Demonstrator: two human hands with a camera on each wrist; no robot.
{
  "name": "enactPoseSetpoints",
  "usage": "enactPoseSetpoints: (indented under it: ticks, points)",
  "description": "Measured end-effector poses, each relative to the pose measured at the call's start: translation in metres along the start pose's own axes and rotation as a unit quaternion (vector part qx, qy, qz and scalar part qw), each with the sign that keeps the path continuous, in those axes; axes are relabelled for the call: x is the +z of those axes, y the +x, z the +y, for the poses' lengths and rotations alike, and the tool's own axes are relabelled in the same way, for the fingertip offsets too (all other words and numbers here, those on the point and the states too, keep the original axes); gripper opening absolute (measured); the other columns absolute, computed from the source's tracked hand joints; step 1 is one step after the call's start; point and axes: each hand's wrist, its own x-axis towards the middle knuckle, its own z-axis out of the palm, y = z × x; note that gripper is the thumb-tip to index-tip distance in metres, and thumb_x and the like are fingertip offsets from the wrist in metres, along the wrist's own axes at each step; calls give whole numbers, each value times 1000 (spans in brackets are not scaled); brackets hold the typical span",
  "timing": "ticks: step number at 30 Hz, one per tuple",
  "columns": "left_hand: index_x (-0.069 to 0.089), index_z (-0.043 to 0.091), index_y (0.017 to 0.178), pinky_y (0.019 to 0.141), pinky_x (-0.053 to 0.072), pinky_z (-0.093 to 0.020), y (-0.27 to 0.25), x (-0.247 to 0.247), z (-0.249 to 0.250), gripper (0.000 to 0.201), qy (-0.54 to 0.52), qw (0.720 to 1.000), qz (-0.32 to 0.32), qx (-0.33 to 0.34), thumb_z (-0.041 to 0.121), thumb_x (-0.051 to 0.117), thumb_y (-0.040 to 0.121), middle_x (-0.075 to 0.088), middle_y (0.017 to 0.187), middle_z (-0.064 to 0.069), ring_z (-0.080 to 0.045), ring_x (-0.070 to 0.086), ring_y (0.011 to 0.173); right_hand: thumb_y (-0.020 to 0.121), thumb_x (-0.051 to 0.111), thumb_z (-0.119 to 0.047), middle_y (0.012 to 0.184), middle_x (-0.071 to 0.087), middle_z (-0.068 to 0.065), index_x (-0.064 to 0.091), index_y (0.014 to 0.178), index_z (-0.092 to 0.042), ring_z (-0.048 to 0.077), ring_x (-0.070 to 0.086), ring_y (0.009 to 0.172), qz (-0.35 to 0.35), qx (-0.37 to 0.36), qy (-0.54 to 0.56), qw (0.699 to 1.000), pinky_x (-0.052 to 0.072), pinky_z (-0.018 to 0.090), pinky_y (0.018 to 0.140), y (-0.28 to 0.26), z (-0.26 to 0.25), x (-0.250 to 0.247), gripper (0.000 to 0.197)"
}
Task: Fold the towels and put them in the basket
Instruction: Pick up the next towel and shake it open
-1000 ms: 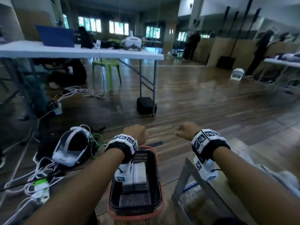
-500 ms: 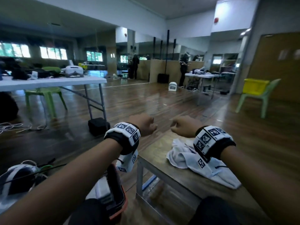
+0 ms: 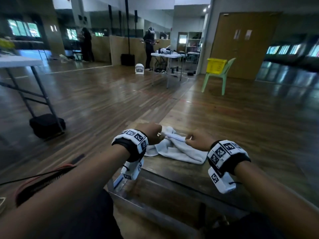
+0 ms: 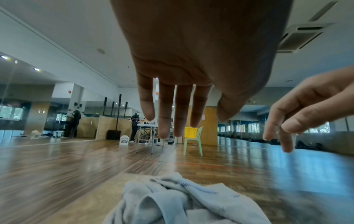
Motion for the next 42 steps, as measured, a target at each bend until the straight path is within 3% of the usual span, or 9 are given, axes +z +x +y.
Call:
enactPoseSetpoints:
  ticks: [8, 13, 19, 23, 28, 33, 35, 39, 42]
  points:
    - [60, 16, 110, 84, 43, -33, 49, 102, 20, 35, -59, 996, -64, 36, 41, 45, 92, 62, 114, -5, -26, 57, 107, 89, 49, -39, 115, 65, -5, 65, 101, -27, 19, 58, 105, -96, 49, -5, 994, 44, 33, 87, 37, 66, 78, 23]
    - [53, 16, 123, 96, 38, -36, 66, 169, 20, 40, -82, 986, -131, 55, 39, 47, 91, 53, 128, -5, -25, 51, 116, 93, 47, -40, 140, 47, 0, 45, 134, -21, 21, 46, 127, -137, 52, -32, 989, 39, 38, 103, 60, 91, 130, 46]
    - [34, 20, 138, 99, 34, -41, 69, 215, 19, 55, -69, 988, -128, 42, 45, 46, 90, 42, 141, -2, -24, 41, 128, 91, 48, -39, 140, 44, 4, 43, 134, -19, 24, 41, 127, -133, 36, -85, 987, 32, 40, 101, 64, 100, 153, 47]
    - [45, 21, 131, 99, 32, -40, 60, 212, 23, 48, -35, 991, -96, 81, 48, 43, 91, 45, 131, -4, -26, 42, 123, 93, 43, -42, 138, 46, 3, 45, 132, -21, 22, 42, 126, -127, 25, -108, 986, 28, 42, 102, 59, 96, 149, 45]
    - [57, 22, 121, 90, 34, -36, 30, 196, 32, 40, -12, 975, -131, 178, 44, 38, 94, 50, 119, -2, -24, 49, 111, 92, 43, -47, 129, 55, -4, 48, 130, -27, 16, 48, 121, -138, -14, -104, 985, 24, 37, 101, 29, 95, 147, 43]
    - [64, 21, 105, 85, 34, -33, 20, 183, 31, 35, -44, 962, -168, 209, 43, 39, 94, 58, 109, 1, -21, 57, 99, 92, 42, -49, 107, 67, -10, 60, 116, -31, 11, 57, 100, -176, -27, -54, 982, 20, 31, 86, 11, 99, 141, 35]
    - [64, 21, 93, 80, 34, -32, 29, 179, 31, 32, -70, 967, -132, 206, 42, 40, 93, 61, 101, 2, -19, 58, 90, 93, 42, -47, 101, 69, -11, 61, 112, -32, 9, 60, 94, -158, -28, -23, 987, 22, 31, 87, 15, 100, 135, 31]
    - [63, 23, 96, 71, 31, -28, 73, 171, 32, 25, -110, 978, -27, 174, 38, 43, 92, 62, 99, 5, -17, 57, 93, 93, 45, -39, 96, 69, -11, 65, 101, -30, 8, 63, 91, -48, -20, -3, 999, 35, 35, 96, 47, 109, 120, 23]
    - [62, 24, 101, 83, 34, -33, 117, 169, 36, 22, -118, 982, -8, 147, 34, 45, 91, 61, 106, 2, -20, 55, 103, 94, 44, -37, 104, 67, -10, 63, 106, -28, 11, 60, 99, -42, 14, -13, 999, 33, 37, 96, 83, 122, 114, 24]
